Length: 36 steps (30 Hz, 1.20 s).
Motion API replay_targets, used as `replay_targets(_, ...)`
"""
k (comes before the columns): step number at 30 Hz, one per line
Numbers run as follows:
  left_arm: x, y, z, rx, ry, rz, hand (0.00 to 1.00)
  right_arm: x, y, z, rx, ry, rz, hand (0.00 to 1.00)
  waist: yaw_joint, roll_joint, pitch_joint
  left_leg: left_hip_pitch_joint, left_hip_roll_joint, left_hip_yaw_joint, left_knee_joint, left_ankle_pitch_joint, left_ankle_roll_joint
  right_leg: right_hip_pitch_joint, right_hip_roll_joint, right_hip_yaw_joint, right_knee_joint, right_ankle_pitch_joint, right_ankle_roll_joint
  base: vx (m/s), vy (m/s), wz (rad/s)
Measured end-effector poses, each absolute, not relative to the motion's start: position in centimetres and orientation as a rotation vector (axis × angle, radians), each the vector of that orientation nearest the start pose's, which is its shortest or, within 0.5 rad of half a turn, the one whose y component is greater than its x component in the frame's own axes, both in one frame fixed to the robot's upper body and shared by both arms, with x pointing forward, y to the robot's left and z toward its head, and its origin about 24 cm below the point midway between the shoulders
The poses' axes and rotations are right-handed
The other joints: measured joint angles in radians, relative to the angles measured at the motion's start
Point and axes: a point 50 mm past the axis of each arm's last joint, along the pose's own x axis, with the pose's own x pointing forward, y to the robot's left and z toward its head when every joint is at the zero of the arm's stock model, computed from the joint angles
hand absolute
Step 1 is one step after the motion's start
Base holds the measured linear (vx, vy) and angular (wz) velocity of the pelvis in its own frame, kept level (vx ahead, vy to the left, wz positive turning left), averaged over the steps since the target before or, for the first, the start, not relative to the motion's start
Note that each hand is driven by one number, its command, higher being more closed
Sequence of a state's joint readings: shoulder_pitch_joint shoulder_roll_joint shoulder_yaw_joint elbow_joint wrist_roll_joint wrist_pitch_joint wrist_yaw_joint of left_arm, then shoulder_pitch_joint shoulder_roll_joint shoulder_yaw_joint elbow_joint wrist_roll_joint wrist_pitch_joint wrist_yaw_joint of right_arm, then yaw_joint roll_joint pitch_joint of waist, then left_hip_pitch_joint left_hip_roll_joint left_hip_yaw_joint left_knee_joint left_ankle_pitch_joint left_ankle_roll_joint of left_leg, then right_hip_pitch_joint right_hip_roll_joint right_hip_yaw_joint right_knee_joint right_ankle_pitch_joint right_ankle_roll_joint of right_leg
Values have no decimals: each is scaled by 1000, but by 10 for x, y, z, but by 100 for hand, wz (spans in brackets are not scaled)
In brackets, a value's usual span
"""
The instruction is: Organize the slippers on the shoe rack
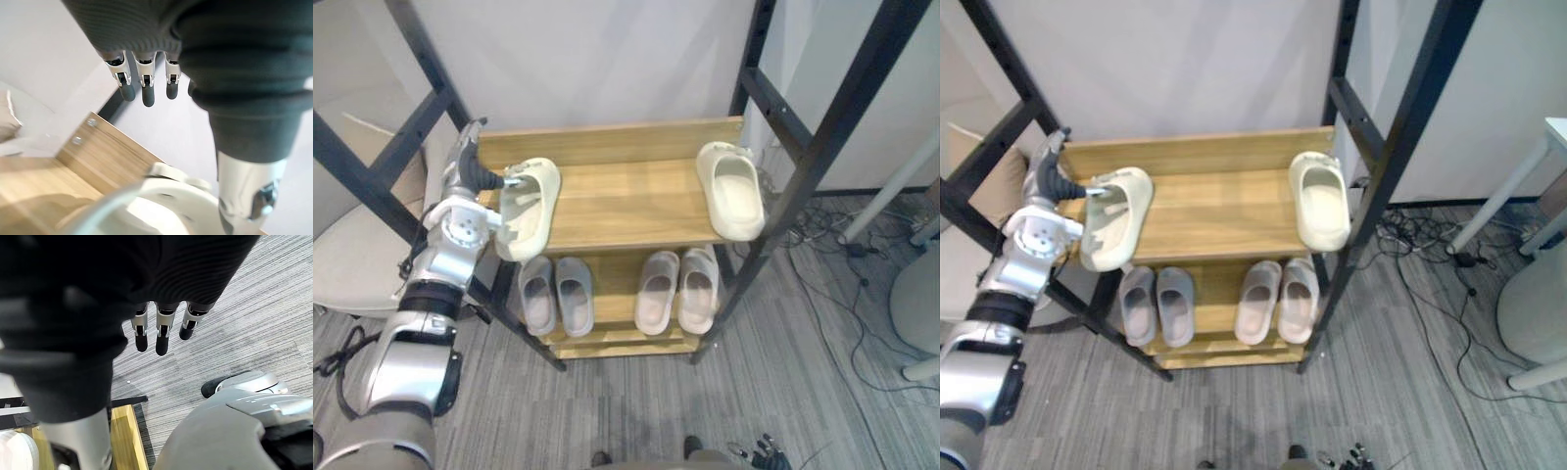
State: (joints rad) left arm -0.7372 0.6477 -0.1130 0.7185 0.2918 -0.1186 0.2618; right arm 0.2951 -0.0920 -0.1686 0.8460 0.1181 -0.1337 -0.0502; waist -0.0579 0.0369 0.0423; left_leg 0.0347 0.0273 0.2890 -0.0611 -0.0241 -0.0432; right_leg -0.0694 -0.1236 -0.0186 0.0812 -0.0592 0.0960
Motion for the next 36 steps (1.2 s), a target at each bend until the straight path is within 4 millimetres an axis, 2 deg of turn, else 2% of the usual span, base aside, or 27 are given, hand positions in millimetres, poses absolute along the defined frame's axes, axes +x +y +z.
replay_targets(13,365,290,159,963,-130,378,0,58,-225,-150,31,994,-379,0,-7,2,2,-18,-2,-18,-2,2,2,-4,-1,-12,-15,0,-1,6,-6,3)
replay_targets(19,369,291,166,956,-131,396,0,57,-225,-151,30,997,-385,0,-4,2,4,-36,-3,5,-8,2,2,-36,3,9,-16,7,-2,-10,-4,-11)
replay_targets(29,373,292,177,933,-148,423,0,55,-226,-151,48,1004,-412,0,-16,5,11,-35,-4,31,-8,1,2,-40,5,46,-39,28,-5,1,-14,-11)
replay_targets(30,373,293,177,932,-149,426,100,54,-226,-152,49,1007,-413,0,-15,7,12,-35,-5,33,-8,1,2,-39,5,51,-47,35,-4,-46,-14,-14)
replay_targets(36,373,293,177,926,-150,427,100,55,-226,-151,48,1005,-413,0,-16,14,23,-35,-6,45,-19,1,2,-53,6,63,-59,53,2,-68,-20,-9)
